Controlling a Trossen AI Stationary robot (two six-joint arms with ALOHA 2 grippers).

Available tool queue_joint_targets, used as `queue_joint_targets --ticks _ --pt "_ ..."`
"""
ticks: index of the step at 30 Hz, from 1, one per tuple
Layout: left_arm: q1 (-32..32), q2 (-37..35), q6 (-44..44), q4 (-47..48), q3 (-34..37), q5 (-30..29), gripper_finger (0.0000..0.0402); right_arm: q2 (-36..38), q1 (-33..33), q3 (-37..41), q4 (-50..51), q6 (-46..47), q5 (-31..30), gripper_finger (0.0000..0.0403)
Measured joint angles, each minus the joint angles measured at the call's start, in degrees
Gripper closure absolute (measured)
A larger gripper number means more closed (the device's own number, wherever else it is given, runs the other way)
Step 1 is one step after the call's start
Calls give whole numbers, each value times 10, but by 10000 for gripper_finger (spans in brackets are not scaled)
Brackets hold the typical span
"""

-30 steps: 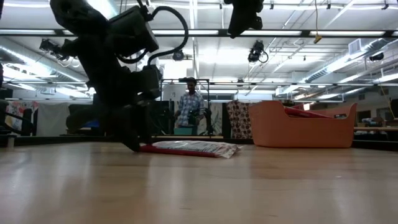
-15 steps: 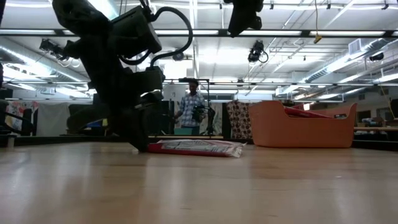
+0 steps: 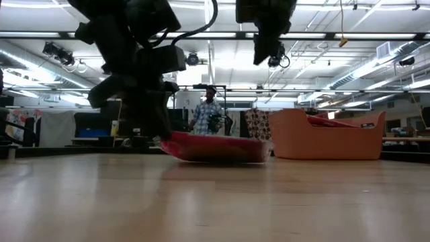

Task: Sort popcorn bags into baskets
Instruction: Put the red popcorn bag into the orange bin

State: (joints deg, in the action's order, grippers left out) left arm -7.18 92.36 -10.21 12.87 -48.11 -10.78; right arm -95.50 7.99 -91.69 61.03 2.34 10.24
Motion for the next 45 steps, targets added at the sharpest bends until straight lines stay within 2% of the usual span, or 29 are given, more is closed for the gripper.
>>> queue_joint_targets --ticks 8,13,18,21,28,33,39,45 --pt "-1 0 62 9 -6 7 400 0 -64 123 -118 7 -3 282" --pt "-1 -1 98 8 -6 21 401 0 -98 157 -181 25 -22 234" --pt "-1 -1 130 8 -6 21 401 0 -126 183 -234 26 -107 172" --pt "-1 -1 152 7 -6 27 401 0 -141 204 -268 18 -153 153" --pt "-1 -2 186 7 -6 32 401 0 -173 278 -395 16 -166 159" --pt "-1 -2 211 2 -6 32 402 0 -189 323 -472 2 -200 165" --pt "-1 -2 250 -12 -6 46 401 0 -192 357 -524 -67 -227 166" --pt "0 -2 280 -26 -6 51 401 0 -192 374 -529 -128 -247 166"
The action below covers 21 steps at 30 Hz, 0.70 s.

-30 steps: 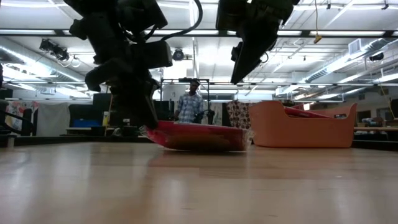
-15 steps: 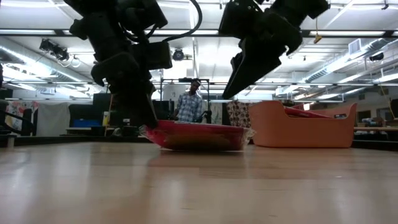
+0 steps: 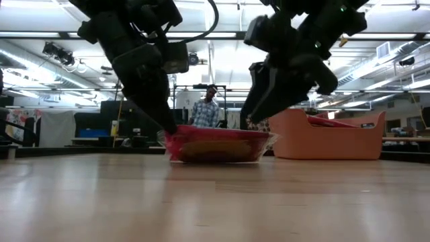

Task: Sort popcorn bags into baskets
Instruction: Put the red popcorn bag into the orange bin

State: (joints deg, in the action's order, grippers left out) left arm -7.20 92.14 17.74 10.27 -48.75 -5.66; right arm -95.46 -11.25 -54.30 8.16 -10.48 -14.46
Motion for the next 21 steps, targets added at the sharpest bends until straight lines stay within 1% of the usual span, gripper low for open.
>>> queue_joint_targets --ticks 3,9,12,16,21 --pt "0 0 7 -8 0 0 401 0 0 9 -1 -11 -19 168" --pt "0 0 15 -35 0 0 401 0 10 37 -9 -17 -8 181" --pt "0 0 20 -45 0 0 401 0 11 46 -11 -23 -20 192" --pt "0 0 24 -57 0 0 401 0 24 51 -16 -29 -37 216" --pt "0 0 24 -75 0 0 401 0 49 51 -22 -36 -39 263"
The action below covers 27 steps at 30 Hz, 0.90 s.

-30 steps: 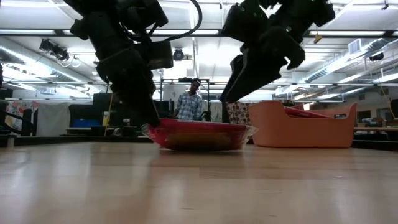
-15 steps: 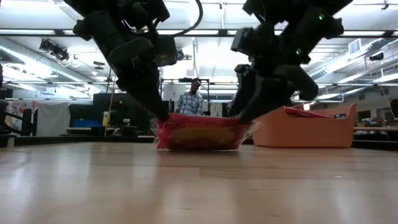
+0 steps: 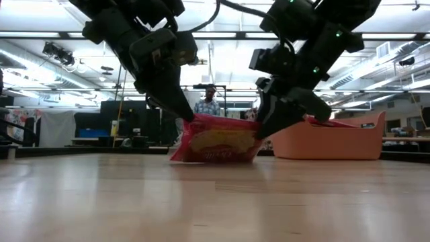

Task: Sort popcorn bags into baskets
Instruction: Put the red popcorn bag into the orange bin

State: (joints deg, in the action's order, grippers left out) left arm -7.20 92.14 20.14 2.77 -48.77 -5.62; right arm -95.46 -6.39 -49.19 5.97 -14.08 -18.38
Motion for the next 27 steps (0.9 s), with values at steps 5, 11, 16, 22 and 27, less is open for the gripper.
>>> queue_joint_targets --ticks 5,11,16,22,27 --pt "0 0 3 -1 0 14 395 0 20 -3 3 2 49 338" --pt "0 -7 30 5 0 10 341 0 24 -21 35 6 85 383" --pt "3 -48 14 30 0 8 283 7 29 -66 138 21 86 357" --pt "9 -120 -18 74 0 8 247 46 77 -138 284 27 156 385" --pt "20 -165 -19 79 0 8 245 85 146 -203 405 70 228 383"
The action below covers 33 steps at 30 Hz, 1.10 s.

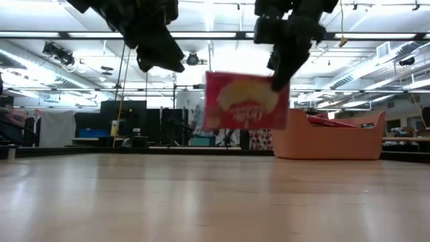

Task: Sort popcorn bags into baskets
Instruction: Put the red popcorn bag into the orange bin

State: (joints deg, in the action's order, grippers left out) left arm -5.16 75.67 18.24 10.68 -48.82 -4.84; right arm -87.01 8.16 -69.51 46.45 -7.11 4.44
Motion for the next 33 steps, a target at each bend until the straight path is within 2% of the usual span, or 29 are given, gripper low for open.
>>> queue_joint_targets --ticks 4,8,13,17,21,26,33 --pt "8 -21 1 0 0 0 244 30 66 -43 97 24 90 373" --pt "9 -25 1 5 0 0 244 47 130 -72 202 59 161 381" --pt "9 -22 -8 11 0 0 244 64 194 -77 263 138 268 381" --pt "9 -23 -11 17 1 0 244 96 224 -73 308 164 271 378" --pt "9 -27 -9 16 1 0 244 154 253 -50 302 194 286 383" --pt "9 -26 -10 17 1 0 244 215 310 8 263 247 292 382" --pt "9 -26 -15 17 1 0 244 294 388 114 228 386 305 382"
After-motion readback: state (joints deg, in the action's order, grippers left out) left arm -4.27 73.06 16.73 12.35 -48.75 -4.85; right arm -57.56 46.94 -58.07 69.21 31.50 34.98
